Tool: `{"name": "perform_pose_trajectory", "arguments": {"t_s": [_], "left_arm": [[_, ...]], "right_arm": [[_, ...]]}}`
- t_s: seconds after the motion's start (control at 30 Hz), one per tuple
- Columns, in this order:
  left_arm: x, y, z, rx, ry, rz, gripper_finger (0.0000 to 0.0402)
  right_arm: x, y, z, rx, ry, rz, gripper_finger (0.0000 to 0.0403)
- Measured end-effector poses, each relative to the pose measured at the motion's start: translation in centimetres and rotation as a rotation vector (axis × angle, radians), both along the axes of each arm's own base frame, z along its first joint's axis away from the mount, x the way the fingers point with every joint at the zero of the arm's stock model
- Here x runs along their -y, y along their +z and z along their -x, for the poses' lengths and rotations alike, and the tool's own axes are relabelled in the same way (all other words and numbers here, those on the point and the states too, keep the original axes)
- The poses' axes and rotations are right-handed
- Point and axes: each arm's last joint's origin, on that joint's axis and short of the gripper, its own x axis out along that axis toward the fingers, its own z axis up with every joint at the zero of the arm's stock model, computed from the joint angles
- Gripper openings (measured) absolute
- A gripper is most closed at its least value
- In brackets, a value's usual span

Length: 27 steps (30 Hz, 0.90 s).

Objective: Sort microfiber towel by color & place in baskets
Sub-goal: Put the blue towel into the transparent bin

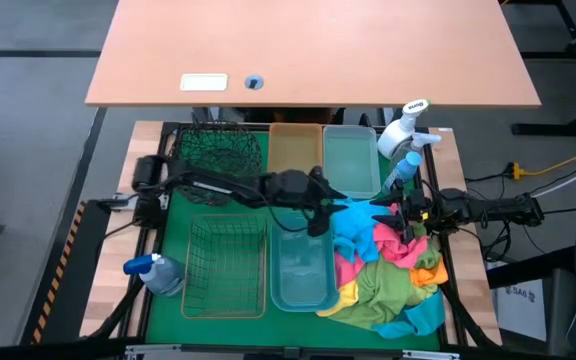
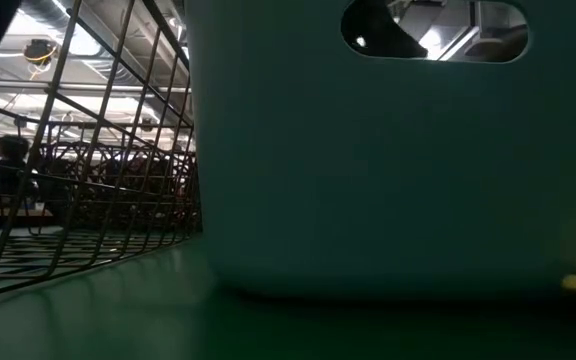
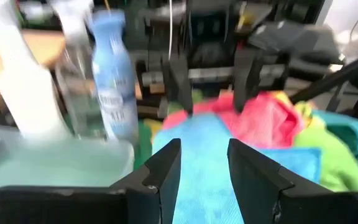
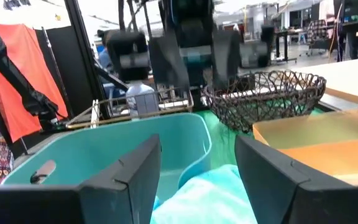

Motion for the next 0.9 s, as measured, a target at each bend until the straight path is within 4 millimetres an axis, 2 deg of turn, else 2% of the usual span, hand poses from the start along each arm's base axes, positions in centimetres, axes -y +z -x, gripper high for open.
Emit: {"name": "perform_pose_trajectory", "arguments": {"t_s": [0.13, 0.33, 0.57, 0.9], "left_arm": [[0.0, -2.0, -1.5, -0.035, 0.006, 0.024, 0.0128], [0.2, -5.0, -2.1, -0.116, 0.019, 0.073, 0.0128], [0.2, -5.7, -1.9, -0.180, 0.021, 0.076, 0.0128], [1.5, -5.8, -1.8, -0.196, -0.021, 0.081, 0.0128]], "right_arm": [[0.0, 0.4, 0.0, 0.044, 0.000, -0.005, 0.0205], [0.0, 0.6, 0.1, 0.065, 0.000, -0.007, 0.0205], [0.0, 0.6, 0.1, 0.066, 0.000, -0.007, 0.0205], [0.0, 0.6, 0.1, 0.067, 0.000, -0.007, 0.0205]]}}
